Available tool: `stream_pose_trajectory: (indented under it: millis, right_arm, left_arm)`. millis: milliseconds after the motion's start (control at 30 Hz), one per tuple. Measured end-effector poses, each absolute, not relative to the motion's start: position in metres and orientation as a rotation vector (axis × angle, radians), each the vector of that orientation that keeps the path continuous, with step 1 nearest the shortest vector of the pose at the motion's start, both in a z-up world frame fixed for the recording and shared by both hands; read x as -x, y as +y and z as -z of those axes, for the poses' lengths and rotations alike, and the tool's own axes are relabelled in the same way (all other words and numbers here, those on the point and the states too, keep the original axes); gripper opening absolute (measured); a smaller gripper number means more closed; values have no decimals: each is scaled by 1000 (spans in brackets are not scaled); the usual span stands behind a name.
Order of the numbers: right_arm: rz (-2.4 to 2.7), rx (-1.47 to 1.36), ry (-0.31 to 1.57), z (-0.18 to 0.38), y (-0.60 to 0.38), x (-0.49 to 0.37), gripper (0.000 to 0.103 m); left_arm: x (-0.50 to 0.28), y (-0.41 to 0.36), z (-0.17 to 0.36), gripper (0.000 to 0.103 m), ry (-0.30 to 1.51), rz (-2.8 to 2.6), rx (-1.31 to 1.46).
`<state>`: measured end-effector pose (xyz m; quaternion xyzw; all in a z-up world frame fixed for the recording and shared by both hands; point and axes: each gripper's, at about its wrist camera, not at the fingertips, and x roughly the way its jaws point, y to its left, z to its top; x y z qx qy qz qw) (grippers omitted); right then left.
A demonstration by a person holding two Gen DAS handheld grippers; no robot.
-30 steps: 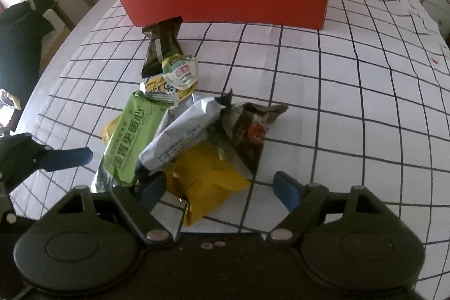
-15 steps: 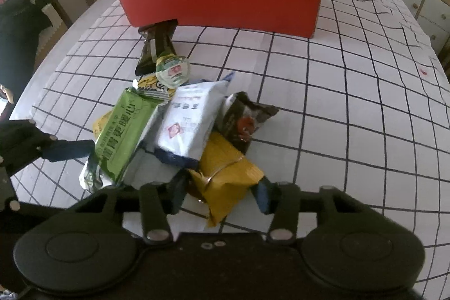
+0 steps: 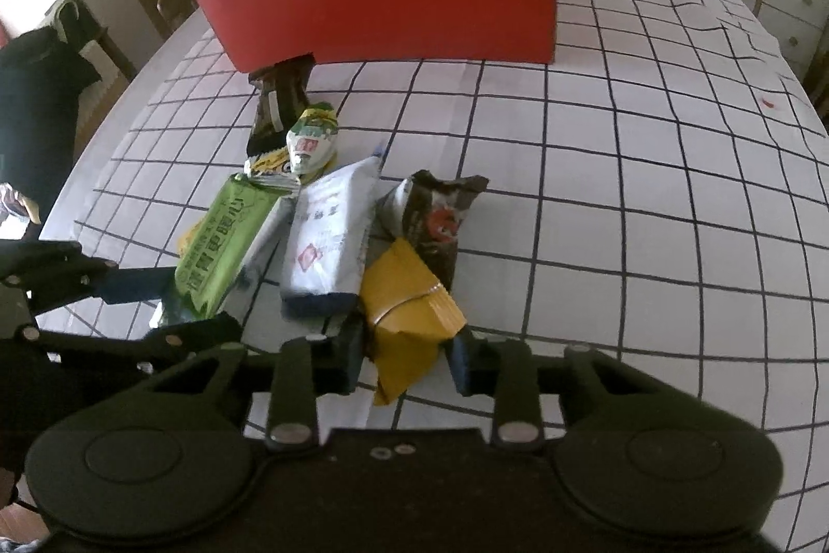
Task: Organize snacks
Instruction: 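Grasp the green biscuit packet with left tool while right tool grasps yellow bag, then carry both packets into the red box and open both tools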
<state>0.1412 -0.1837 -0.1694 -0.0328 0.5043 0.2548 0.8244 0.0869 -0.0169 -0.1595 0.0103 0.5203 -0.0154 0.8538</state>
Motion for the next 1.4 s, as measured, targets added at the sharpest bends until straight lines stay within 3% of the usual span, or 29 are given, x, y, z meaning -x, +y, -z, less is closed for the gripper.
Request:
stream_pose_trajectory:
  millis: [200, 800, 1400]
  right_arm:
    - [-514, 40, 1060, 162, -192, -136, 19]
    - [-447, -38, 1002, 134, -221, -125, 19]
    - [-509, -19, 821, 59, -203, -173, 19]
  left_arm:
    - [-87, 2, 149, 43, 1112, 25, 136]
    - [-79, 22, 119, 42, 1070, 9, 250]
    - [-113, 31, 36, 42, 853, -28, 188]
